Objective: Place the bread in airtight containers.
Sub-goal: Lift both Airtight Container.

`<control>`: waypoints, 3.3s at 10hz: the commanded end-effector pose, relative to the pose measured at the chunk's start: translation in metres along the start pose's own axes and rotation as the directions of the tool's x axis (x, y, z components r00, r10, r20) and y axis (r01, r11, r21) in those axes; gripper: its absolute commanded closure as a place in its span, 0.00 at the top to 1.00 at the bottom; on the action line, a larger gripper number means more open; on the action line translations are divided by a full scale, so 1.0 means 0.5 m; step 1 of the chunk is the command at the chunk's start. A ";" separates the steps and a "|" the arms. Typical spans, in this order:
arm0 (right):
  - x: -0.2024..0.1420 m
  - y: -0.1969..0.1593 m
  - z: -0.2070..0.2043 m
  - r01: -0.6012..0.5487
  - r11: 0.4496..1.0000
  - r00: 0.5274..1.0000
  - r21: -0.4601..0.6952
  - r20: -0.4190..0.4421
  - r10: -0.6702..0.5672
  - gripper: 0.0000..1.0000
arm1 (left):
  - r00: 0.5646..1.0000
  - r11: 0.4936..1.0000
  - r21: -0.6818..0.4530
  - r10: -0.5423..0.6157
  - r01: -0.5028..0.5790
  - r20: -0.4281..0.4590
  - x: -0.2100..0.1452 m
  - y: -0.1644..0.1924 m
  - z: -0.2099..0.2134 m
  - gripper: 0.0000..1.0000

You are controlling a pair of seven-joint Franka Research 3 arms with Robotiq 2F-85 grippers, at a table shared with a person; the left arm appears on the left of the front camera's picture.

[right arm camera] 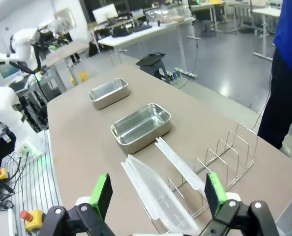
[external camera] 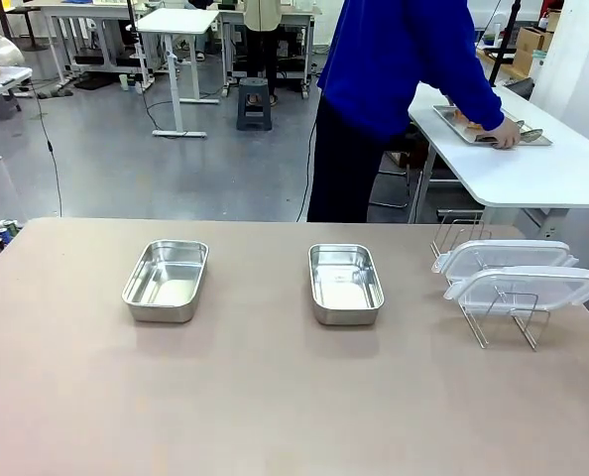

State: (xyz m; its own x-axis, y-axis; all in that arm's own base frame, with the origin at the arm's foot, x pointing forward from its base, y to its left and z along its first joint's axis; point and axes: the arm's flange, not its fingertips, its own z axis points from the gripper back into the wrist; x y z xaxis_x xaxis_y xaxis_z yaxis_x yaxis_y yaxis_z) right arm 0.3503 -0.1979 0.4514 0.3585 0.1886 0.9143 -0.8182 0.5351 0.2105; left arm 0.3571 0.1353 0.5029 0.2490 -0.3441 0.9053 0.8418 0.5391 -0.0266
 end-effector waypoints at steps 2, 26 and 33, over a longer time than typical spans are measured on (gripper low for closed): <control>0.016 -0.002 0.006 0.023 1.000 0.999 -0.013 0.026 -0.022 1.00 | 0.999 0.999 0.016 0.039 -0.039 0.003 0.011 0.024 0.015 1.00; 0.000 0.000 -0.004 0.007 1.000 1.000 0.003 0.010 -0.007 1.00 | 1.000 1.000 -0.005 0.004 -0.004 -0.005 -0.001 0.006 0.007 1.00; 0.000 0.000 -0.004 0.007 1.000 1.000 0.003 0.010 -0.007 1.00 | 1.000 1.000 -0.005 0.004 -0.004 -0.005 -0.001 0.006 0.007 1.00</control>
State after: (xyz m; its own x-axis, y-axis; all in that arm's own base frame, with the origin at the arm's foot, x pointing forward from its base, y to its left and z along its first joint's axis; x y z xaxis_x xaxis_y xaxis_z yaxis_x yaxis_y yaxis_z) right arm 0.3477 -0.1956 0.4509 0.3935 0.1841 0.9007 -0.8063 0.5397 0.2420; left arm 0.3569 0.1397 0.5075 0.2839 -0.3573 0.8898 0.8367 0.5456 -0.0478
